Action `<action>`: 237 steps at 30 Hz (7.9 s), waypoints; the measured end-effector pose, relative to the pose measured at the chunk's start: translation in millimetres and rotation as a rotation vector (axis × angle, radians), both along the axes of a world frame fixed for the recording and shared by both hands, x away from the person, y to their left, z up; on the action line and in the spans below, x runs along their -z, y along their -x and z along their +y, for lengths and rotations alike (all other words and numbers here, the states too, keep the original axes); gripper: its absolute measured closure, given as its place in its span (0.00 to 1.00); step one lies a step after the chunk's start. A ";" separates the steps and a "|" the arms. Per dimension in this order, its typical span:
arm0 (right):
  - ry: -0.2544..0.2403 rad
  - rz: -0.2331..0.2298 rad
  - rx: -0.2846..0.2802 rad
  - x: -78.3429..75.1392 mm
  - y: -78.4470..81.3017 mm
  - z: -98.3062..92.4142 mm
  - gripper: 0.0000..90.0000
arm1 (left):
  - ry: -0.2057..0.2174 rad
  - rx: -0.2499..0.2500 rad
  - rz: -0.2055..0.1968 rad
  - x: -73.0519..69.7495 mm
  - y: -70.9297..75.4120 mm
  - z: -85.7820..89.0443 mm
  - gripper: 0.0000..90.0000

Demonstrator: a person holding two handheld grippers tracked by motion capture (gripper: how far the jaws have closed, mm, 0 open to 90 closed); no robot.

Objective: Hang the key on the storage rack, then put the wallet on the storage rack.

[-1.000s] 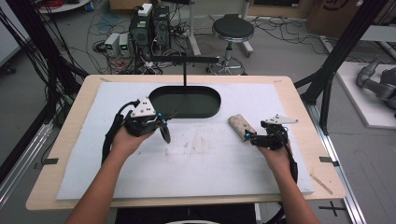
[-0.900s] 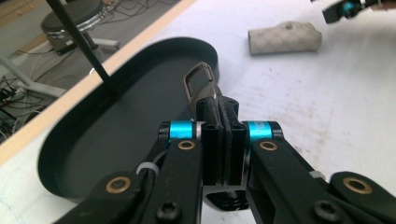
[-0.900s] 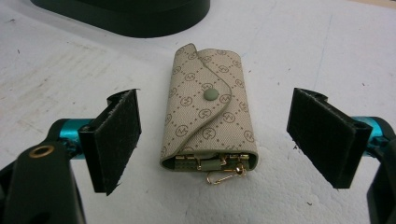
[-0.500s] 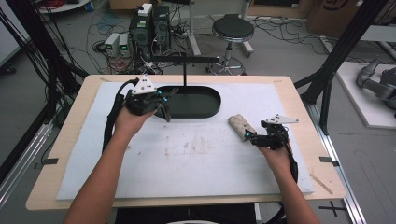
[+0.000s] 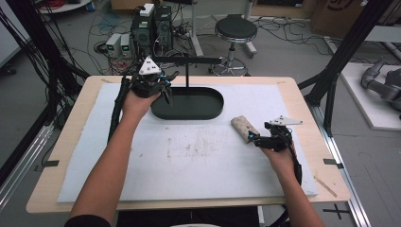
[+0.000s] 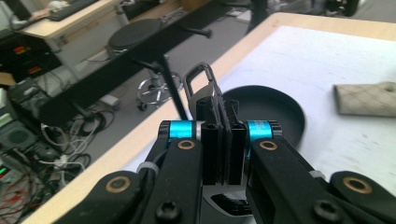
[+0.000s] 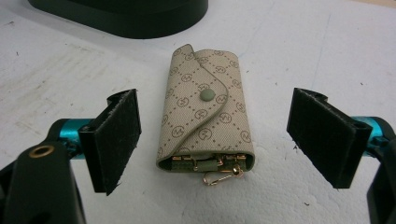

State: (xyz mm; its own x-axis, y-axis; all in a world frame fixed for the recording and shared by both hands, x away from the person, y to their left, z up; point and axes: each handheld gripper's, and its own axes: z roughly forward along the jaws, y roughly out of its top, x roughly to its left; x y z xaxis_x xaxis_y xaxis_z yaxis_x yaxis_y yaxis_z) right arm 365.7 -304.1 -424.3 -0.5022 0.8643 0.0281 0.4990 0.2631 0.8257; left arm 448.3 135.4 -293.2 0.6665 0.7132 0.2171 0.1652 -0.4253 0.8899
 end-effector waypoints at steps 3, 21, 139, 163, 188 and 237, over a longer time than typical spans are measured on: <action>0.000 0.002 0.002 0.4 -0.3 -0.5 0.20 | -0.003 -0.023 -0.002 -2.3 -7.3 -1.6 0.98; -0.002 0.005 0.005 0.8 -0.5 -2.9 0.20 | -0.096 -0.086 0.019 8.8 -37.7 -22.2 0.98; 0.025 0.014 0.025 4.6 -8.7 -0.9 0.20 | 0.143 0.127 0.206 96.5 97.7 68.4 0.21; 0.142 0.152 -0.009 28.0 -21.9 26.0 0.25 | 0.150 0.103 0.213 97.9 99.0 73.9 0.21; 0.094 0.106 -0.070 -19.8 -22.6 20.7 0.40 | 0.176 0.099 0.221 95.4 98.1 81.9 0.21; 0.179 0.082 -0.325 -27.4 -136.5 171.4 0.40 | 0.155 0.019 0.201 95.6 117.9 106.1 0.21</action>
